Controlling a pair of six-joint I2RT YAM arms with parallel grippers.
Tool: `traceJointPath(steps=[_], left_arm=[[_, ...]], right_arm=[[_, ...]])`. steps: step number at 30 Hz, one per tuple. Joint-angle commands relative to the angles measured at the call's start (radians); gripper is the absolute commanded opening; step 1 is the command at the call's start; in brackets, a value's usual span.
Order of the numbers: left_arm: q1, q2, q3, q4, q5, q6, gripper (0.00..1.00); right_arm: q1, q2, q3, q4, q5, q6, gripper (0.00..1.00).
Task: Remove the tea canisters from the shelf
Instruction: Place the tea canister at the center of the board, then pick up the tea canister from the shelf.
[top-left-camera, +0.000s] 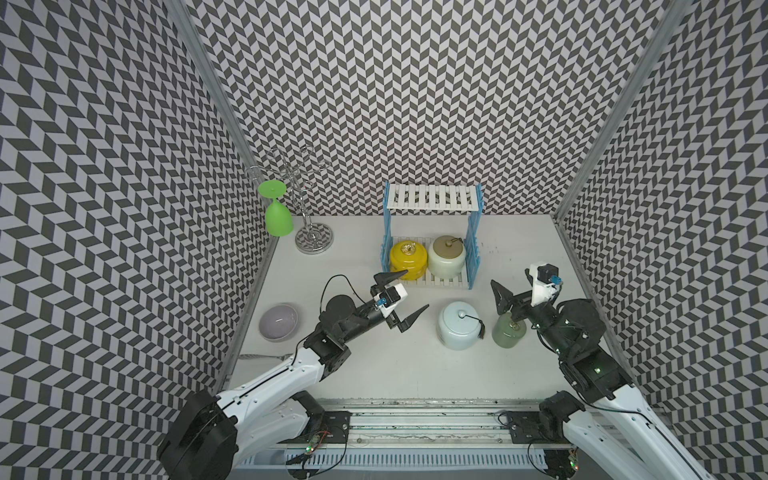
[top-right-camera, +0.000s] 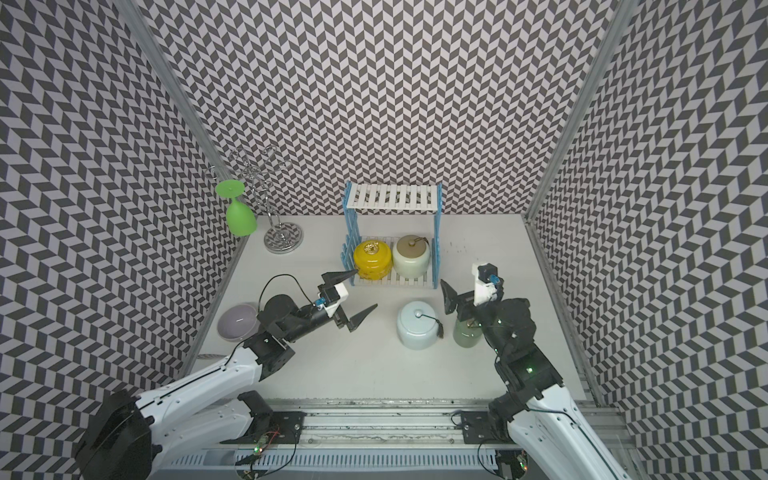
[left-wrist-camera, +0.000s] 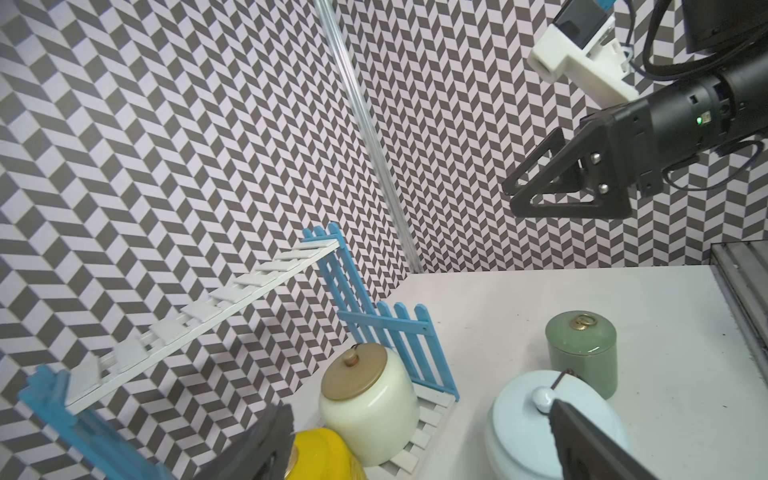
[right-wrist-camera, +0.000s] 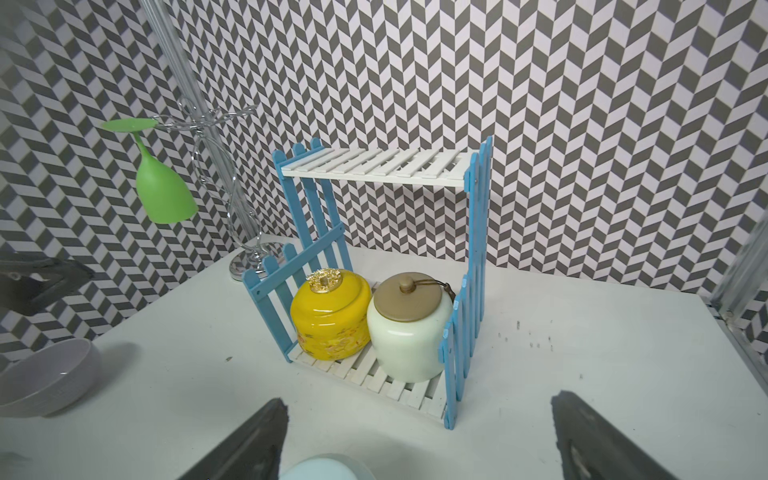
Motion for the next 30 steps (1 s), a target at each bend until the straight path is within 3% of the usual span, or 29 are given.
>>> traceJointPath(steps=[1, 20, 30], left_arm=[[0.062, -0.072, -0.009, -0.116, 0.027, -0.006, 1.00], [0.505, -0.432, -0.082, -0.395, -0.047, -0.184, 1.00], [0.588, -0.495, -0.102, -0.401, -0.112, -0.219, 1.00]], right_arm=[[0.012, 0.055, 0.046, 0.115, -0.046, 0.041, 1.00], [0.082, 0.358, 0.069, 0.393, 0.024, 0.070, 1.00], [0.097, 0.569, 0.120, 0.516, 0.062, 0.096, 1.00]])
